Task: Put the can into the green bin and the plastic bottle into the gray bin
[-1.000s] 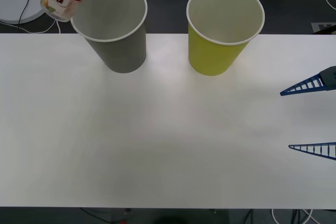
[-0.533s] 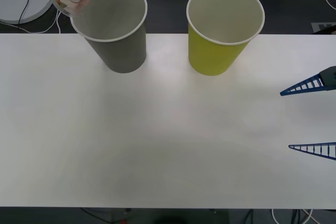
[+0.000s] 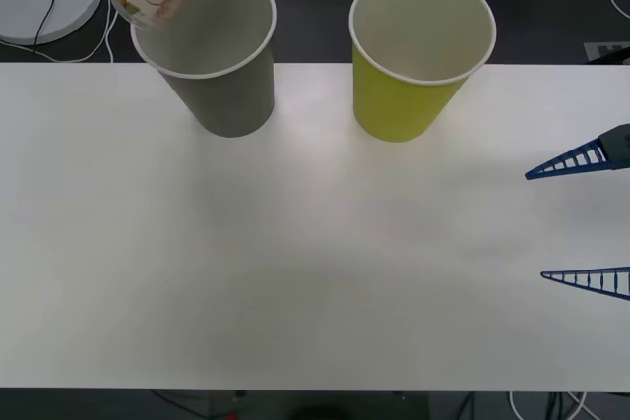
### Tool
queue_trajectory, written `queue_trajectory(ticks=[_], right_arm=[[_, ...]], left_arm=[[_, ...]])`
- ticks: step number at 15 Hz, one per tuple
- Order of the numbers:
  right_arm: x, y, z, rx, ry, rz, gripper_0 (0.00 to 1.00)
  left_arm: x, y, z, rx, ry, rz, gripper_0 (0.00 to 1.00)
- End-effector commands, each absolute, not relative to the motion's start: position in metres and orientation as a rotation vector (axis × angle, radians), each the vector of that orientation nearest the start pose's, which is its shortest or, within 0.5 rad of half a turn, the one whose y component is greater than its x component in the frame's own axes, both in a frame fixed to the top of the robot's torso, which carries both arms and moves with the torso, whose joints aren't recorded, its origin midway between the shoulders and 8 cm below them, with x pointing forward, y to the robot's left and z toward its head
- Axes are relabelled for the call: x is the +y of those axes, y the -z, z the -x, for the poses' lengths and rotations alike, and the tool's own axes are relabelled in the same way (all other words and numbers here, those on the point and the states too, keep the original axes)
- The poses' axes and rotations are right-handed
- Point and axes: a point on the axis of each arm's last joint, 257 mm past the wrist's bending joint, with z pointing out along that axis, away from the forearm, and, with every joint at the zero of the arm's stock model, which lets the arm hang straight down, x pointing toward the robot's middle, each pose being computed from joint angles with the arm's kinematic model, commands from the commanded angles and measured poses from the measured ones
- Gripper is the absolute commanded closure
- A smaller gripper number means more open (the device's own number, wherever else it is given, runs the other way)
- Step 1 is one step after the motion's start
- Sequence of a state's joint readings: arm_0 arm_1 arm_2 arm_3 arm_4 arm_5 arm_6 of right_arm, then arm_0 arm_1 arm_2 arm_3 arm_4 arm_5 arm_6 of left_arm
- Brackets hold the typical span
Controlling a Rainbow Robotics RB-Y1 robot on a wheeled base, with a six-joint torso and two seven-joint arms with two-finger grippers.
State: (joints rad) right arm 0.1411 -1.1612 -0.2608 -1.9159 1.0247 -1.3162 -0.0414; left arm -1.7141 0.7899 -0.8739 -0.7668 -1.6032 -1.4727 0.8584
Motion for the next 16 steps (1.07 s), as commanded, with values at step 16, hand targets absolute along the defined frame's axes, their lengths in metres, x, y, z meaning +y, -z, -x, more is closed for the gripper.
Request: queue_trajectory(ticks=[16], right_arm=[[-0.2538,0.1116,-0.3206,1.437,-0.496,1.627,0.00]], left_arm=[[0.1519,-0.0689,-0.5928,2.129,0.024,-1.388,0.00]])
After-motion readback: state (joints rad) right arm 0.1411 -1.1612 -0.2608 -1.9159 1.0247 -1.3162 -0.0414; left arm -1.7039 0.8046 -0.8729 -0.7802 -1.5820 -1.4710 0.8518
